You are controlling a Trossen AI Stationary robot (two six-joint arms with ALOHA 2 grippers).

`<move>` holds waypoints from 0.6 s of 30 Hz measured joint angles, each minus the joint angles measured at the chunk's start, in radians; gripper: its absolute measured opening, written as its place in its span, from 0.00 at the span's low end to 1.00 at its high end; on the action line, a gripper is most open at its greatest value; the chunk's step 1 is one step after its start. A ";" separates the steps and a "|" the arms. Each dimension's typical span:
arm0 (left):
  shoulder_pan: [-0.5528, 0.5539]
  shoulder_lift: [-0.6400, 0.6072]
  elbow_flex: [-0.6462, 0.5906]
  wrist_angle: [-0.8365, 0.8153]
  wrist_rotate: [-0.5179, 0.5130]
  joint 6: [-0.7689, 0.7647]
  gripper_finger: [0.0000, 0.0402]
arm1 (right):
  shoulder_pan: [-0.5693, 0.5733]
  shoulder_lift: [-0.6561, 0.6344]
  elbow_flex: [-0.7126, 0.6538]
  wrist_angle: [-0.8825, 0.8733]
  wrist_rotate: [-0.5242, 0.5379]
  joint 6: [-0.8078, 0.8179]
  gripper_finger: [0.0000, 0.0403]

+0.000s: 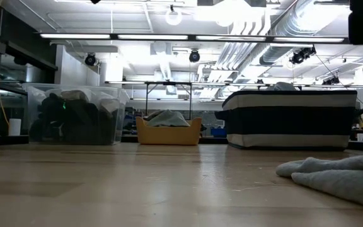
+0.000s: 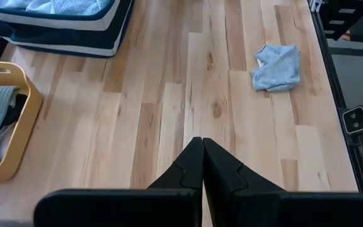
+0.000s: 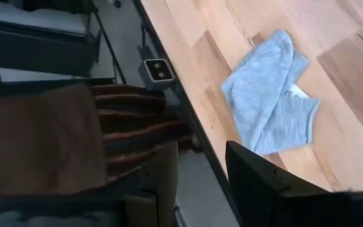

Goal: Pick & Place Cloths
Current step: Put the light gray sock into the yellow bin

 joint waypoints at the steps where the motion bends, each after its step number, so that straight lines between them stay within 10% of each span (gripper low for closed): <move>1: 0.000 0.000 0.000 0.000 0.000 0.000 0.00 | 0.007 0.018 0.000 0.013 0.012 0.000 0.31; 18: 0.000 0.000 0.000 0.002 -0.003 0.000 0.00 | 0.143 0.304 0.000 0.257 0.039 -0.662 0.31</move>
